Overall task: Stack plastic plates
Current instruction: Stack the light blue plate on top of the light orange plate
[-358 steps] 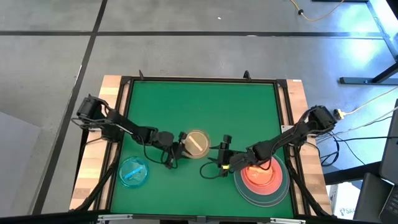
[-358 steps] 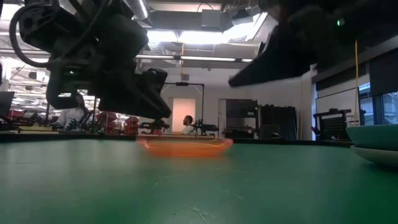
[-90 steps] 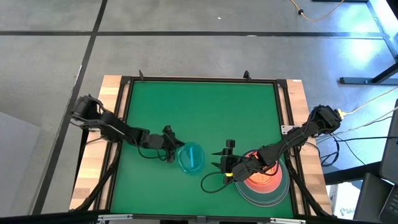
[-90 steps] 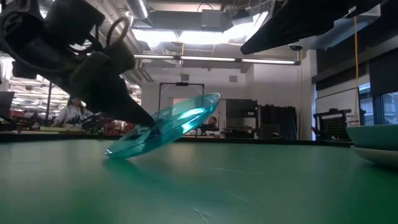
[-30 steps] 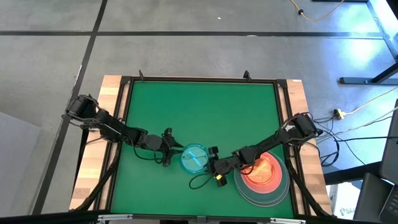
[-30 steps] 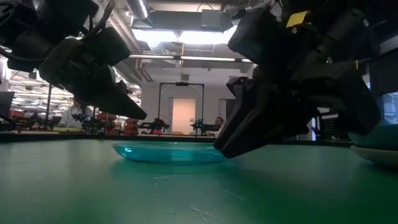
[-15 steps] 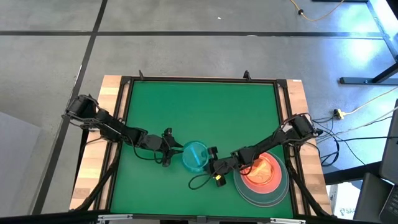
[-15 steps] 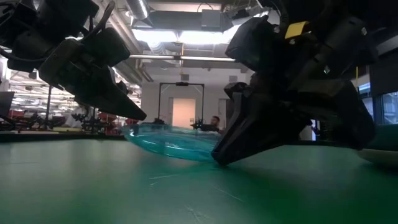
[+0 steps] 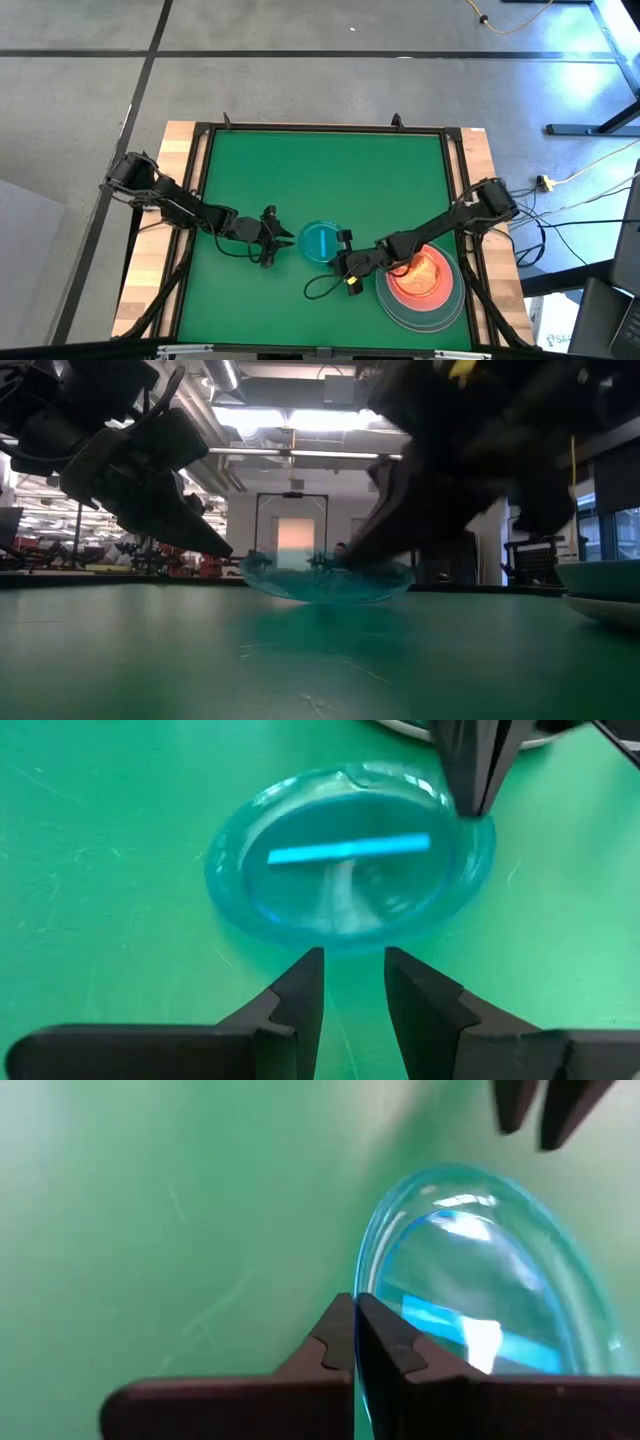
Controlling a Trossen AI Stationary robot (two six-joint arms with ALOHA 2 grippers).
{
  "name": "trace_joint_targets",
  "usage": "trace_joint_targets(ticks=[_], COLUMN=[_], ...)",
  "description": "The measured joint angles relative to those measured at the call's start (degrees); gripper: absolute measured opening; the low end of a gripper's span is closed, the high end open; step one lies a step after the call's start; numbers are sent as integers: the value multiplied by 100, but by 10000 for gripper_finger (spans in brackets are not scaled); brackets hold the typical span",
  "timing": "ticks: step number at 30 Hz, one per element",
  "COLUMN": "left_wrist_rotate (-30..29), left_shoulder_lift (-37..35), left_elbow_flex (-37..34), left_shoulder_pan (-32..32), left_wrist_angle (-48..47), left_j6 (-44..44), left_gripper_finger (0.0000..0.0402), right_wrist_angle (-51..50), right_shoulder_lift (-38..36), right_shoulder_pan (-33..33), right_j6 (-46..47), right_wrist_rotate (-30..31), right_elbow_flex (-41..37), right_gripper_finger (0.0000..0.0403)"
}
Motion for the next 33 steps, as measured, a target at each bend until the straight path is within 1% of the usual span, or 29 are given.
trace_joint_targets(ticks=[6, 13, 16, 17, 21, 24, 28, 33], left_wrist_rotate=[0, 1, 8, 9, 10, 13, 20, 21], left_shoulder_lift=[0, 0, 2, 2, 2, 2, 2, 2], left_elbow_flex=[-1, -1, -1, -1, -1, -1, -1, -1], left_shoulder_pan=[-2, -17, -17, -17, -17, -17, -17, -17], left_wrist_angle=[-1, -23, -21, -20, -21, -17, -16, -14], left_j6=[-2, -2, -3, -3, -4, -4, -9, -37], left_gripper_finger=[101, 101, 101, 101, 101, 101, 101, 101], right_wrist_angle=[-774, -1881, -2434, -2629, -3386, -3838, -4274, -4823], right_shoulder_lift=[-725, -1818, -2337, -2503, -3168, -3526, -3838, -4067], right_shoulder_pan=[195, 487, 556, 573, 589, 697, 905, 1094], right_j6=[175, 718, 1142, 1356, 2493, 3368, 4336, 5537], right_wrist_rotate=[200, 236, 216, 167, -415, -770, -1142, -1467], right_elbow_flex=[0, 2, 2, 2, 2, 2, 4, 4], right_gripper_finger=[1, 1, 1, 1, 1, 1, 1, 1])
